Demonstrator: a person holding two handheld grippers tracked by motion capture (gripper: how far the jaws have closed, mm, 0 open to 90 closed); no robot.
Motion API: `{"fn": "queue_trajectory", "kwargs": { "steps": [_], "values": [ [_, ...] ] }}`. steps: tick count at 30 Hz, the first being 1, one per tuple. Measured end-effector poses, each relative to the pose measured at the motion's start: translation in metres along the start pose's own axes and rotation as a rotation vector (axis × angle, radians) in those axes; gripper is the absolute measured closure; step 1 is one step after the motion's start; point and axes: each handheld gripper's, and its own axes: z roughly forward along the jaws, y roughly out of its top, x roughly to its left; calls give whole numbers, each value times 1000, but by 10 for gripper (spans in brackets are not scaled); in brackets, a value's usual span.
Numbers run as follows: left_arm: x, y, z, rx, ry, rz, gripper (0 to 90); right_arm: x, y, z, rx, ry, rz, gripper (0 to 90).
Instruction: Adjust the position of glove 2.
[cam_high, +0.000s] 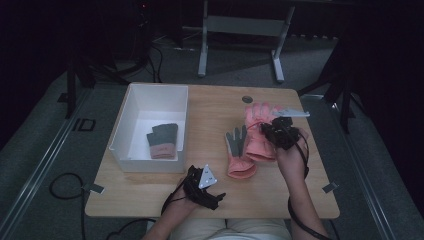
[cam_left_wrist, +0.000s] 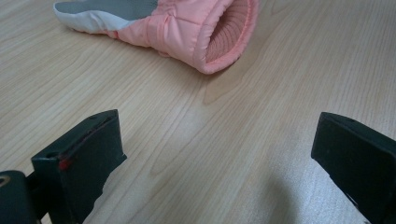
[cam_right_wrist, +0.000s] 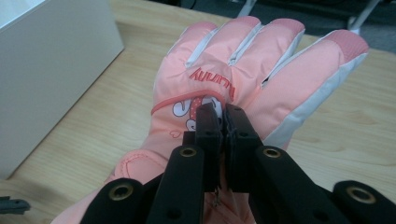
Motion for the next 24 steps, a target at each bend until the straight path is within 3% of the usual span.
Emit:
{"fn": "queue_trajectory", "kwargs": {
  "steps": [8, 15, 24],
  "values": [
    [-1, 0, -2, -2, -5, -2, 15, 24, -3, 20, 36, 12, -52, 859],
    [0, 0, -3, -2, -6, -3, 15, 30, -19, 43, 102, 36, -49, 856],
    [-1, 0, -3, 0, -8, 0, 15, 31, -35, 71, 166, 33, -53, 851]
  ]
}}
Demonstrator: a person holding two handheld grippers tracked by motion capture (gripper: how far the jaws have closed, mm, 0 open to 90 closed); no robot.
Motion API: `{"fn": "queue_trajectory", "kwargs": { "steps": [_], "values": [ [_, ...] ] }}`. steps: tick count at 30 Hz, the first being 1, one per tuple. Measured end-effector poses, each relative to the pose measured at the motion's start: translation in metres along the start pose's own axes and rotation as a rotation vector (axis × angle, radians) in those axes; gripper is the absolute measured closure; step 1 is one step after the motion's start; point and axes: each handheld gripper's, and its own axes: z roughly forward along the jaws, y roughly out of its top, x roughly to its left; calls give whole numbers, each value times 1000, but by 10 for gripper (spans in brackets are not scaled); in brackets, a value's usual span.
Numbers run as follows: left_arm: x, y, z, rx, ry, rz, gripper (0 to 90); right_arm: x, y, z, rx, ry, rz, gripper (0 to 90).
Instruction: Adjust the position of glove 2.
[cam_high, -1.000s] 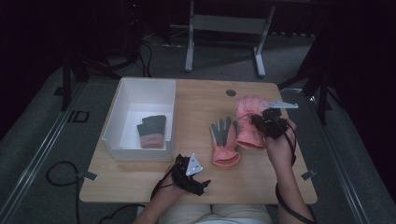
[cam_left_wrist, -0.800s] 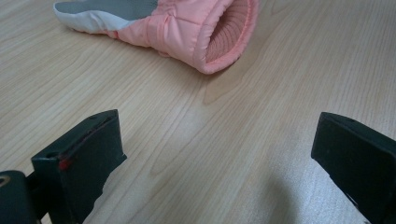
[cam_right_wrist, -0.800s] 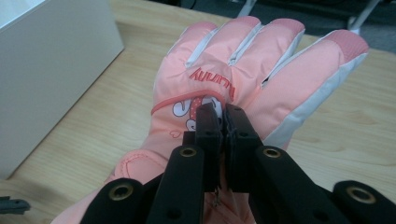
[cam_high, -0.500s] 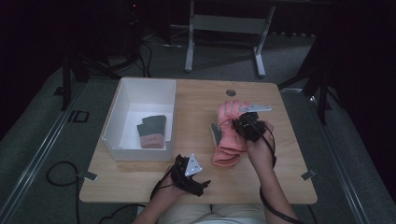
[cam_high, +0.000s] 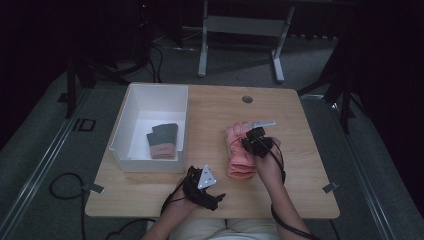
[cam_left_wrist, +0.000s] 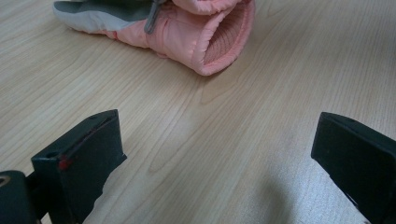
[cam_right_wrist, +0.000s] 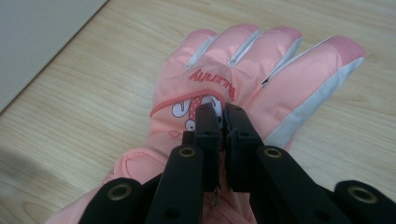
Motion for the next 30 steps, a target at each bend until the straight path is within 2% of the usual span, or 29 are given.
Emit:
{"fn": "queue_trajectory", "kwargs": {
  "steps": [10, 12, 14, 17, 21, 23, 26, 27, 30],
  "values": [
    [1, 0, -1, 0, 1, -4, 15, -10, -7, 11, 37, 69, -18, 849],
    [1, 0, 0, -1, 0, -10, 15, -13, -7, 11, 40, 88, -4, 824],
    [1, 1, 0, -3, 4, -10, 15, -13, -6, 11, 40, 87, -12, 779],
    [2, 3, -3, -17, 10, -10, 15, -10, -3, 6, 18, 96, -19, 661],
    [4, 5, -8, -37, 14, -42, 29, -9, 2, -6, -9, 111, -40, 542],
    [1, 10, -14, -64, 20, -51, 37, -11, 3, -13, -23, 118, -59, 471],
    [-4, 22, -24, -103, 21, -36, 37, -17, 3, -24, -47, 139, -66, 368],
    [-4, 24, -26, -103, 19, -41, 37, -20, 3, -29, -61, 153, -68, 307],
    [-4, 32, -30, -106, 22, -73, 40, -25, 3, -36, -72, 180, -95, 198]
  ]
}}
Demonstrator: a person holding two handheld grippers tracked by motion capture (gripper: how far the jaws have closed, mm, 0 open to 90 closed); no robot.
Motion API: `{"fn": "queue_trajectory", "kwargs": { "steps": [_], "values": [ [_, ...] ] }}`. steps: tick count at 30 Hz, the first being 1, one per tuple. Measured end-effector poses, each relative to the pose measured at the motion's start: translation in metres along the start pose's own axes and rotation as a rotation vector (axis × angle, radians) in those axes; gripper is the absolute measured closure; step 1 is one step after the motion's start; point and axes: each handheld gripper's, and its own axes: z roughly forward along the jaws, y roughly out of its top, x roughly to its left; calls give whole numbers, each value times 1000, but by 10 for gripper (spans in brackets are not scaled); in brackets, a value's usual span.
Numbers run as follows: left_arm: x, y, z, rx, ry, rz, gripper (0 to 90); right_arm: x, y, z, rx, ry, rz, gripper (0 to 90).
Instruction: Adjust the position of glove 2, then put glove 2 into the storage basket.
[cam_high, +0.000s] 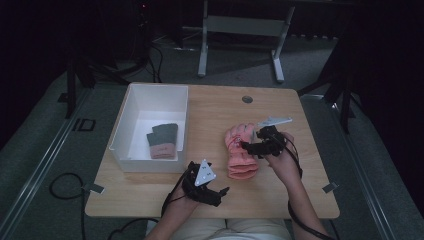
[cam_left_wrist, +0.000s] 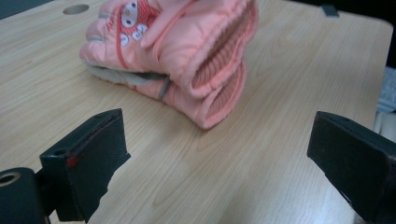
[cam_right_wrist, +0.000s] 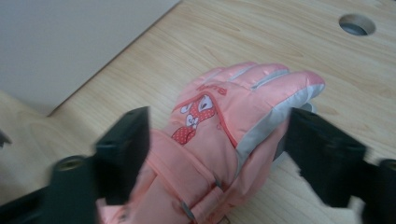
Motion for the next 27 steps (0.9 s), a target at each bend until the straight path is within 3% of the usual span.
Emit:
{"fn": "queue_trajectory", "kwargs": {
  "steps": [4, 6, 7, 8, 13, 15, 16, 18, 19, 22, 27],
  "values": [
    [4, 16, -3, 2, -39, -67, 45, -7, -2, -5, -34, -7, -13, 175],
    [4, 20, -4, -1, -33, -66, 45, -9, -3, -6, -53, -29, -27, 172],
    [7, 32, -4, -9, -19, -51, 45, -10, -4, -7, -74, -25, -41, 150],
    [9, 37, -3, -8, -15, -47, 50, -13, -5, -11, -112, -28, -81, 139],
    [19, 62, 8, 28, 20, -13, 68, -20, -2, -12, -112, 7, -14, 136],
    [23, 69, 12, 12, 44, 9, 108, -19, 0, -9, -116, 42, -9, 100],
    [26, 73, 16, 13, 59, 0, 145, -16, 0, -6, -102, 42, -24, 101],
    [36, 79, 25, 38, 75, -31, 148, -12, 1, 3, -86, 36, -41, 220],
    [38, 81, 28, 43, 78, -43, 164, -12, 3, 6, -77, 21, -29, 338],
    [47, 87, 41, 75, 111, -66, 202, -14, 8, 14, -76, -12, 16, 510],
    [58, 92, 61, 115, 129, -104, 225, -18, 4, 30, -15, -58, 43, 542]
  ]
}}
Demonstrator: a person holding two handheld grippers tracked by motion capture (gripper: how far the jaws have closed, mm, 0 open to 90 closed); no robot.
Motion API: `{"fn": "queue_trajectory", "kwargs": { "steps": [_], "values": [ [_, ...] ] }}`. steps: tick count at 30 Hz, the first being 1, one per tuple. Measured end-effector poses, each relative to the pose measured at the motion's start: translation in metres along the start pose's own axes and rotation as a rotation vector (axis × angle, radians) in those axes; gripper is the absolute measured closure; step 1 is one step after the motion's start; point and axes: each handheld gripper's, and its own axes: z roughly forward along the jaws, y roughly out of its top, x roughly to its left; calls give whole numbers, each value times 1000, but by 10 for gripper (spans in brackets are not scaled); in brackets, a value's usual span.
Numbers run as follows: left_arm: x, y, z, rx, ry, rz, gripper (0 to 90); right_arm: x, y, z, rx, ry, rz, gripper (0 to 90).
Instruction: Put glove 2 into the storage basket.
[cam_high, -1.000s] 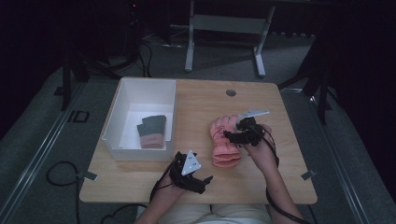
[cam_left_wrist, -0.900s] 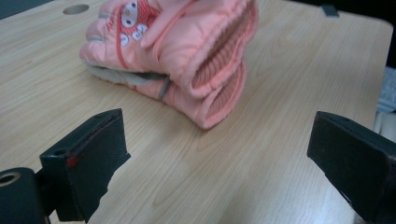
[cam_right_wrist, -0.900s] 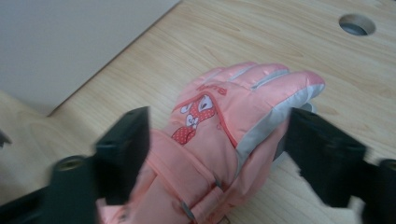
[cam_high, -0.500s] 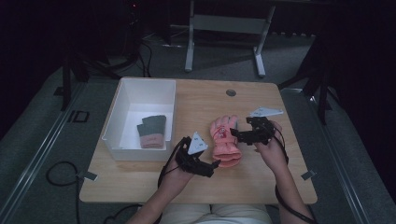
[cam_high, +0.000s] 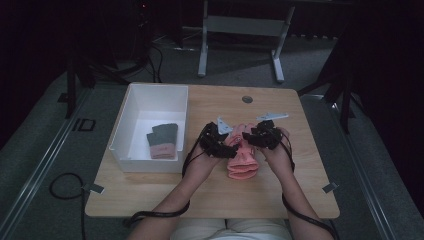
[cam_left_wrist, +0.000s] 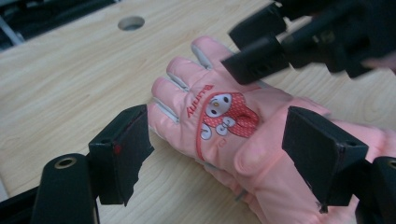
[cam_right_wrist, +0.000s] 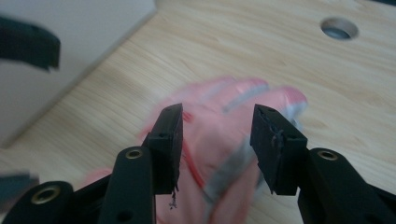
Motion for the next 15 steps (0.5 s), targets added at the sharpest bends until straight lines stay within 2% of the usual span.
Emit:
{"fn": "queue_trajectory", "kwargs": {
  "steps": [1, 6, 9, 13, 15],
  "values": [
    [1, 1, 4, 8, -2, -3, 225, -1, -3, 2, 12, -1, -6, 538],
    [6, 3, 17, 48, -43, -47, 224, -16, -22, 8, 84, 15, 33, 521],
    [13, 0, 28, 96, -85, -115, 221, -25, -28, 7, 91, 42, 45, 500],
    [23, -10, 46, 141, -126, -216, 220, -30, -33, 10, 139, 82, 49, 470],
    [27, -17, 56, 174, -168, -269, 220, -30, -35, 13, 149, 103, 48, 453]
  ]
}}
